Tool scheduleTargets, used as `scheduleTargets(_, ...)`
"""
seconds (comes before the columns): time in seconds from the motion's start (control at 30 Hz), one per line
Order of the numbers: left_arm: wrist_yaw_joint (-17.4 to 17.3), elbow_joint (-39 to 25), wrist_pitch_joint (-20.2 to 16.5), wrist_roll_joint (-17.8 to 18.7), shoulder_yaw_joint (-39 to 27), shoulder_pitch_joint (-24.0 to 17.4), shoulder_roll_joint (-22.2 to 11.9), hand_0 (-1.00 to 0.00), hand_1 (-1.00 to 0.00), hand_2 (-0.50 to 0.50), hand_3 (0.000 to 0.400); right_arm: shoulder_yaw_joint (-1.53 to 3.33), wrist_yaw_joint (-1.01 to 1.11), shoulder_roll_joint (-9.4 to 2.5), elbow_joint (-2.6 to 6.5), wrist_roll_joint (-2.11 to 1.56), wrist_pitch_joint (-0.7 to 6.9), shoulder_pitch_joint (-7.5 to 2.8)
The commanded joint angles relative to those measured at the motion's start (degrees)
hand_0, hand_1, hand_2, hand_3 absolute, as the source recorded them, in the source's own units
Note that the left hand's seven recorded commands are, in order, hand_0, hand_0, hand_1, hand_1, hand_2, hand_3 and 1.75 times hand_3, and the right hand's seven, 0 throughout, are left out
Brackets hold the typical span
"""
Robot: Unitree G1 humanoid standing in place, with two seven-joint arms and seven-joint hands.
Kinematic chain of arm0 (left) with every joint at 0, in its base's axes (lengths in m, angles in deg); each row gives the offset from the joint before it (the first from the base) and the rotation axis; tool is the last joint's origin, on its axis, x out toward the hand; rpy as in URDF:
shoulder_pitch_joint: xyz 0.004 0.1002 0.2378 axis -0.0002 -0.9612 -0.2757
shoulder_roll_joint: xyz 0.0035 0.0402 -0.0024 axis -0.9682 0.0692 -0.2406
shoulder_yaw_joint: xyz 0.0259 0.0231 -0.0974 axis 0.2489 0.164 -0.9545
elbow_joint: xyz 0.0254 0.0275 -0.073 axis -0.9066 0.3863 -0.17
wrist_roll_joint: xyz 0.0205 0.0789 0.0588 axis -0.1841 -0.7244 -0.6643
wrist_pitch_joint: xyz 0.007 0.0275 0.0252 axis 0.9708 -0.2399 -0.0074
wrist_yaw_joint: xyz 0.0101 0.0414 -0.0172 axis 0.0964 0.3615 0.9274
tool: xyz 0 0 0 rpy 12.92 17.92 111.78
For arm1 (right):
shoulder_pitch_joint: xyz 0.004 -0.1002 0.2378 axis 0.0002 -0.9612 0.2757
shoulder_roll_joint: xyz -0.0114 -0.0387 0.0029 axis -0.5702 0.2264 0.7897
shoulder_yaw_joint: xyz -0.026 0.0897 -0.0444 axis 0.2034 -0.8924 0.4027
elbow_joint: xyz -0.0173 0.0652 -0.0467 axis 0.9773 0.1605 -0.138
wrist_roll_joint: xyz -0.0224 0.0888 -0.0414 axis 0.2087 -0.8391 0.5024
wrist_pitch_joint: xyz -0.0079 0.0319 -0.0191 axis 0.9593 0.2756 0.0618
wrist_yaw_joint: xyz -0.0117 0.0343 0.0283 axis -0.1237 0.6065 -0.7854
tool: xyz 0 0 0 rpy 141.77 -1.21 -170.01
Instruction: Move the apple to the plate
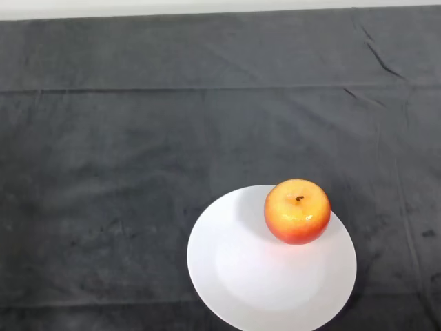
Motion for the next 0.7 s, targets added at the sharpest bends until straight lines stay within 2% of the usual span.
scheduleTargets(0.03, 0.89, 2.31, 2.07, 0.54, -2.56, -1.49, 0.82, 0.00, 0.00, 0.00, 0.000, -1.00, -0.06, 0.51, -0.43, -0.90, -0.33, -0.36)
scheduleTargets(0.3, 2.10, 7.03, 6.14, 2.49, -6.27, -1.47, 1.88, 0.00, 0.00, 0.00, 0.000, -1.00, -0.06, 0.52, -0.41, -0.91, -0.32, -0.35)
scheduleTargets(0.7, 2.98, 10.65, 8.98, 5.60, -10.90, -1.68, 2.36, 0.00, 0.00, 0.00, 0.000, -1.02, -0.05, 0.55, -0.34, -0.93, -0.31, -0.33)
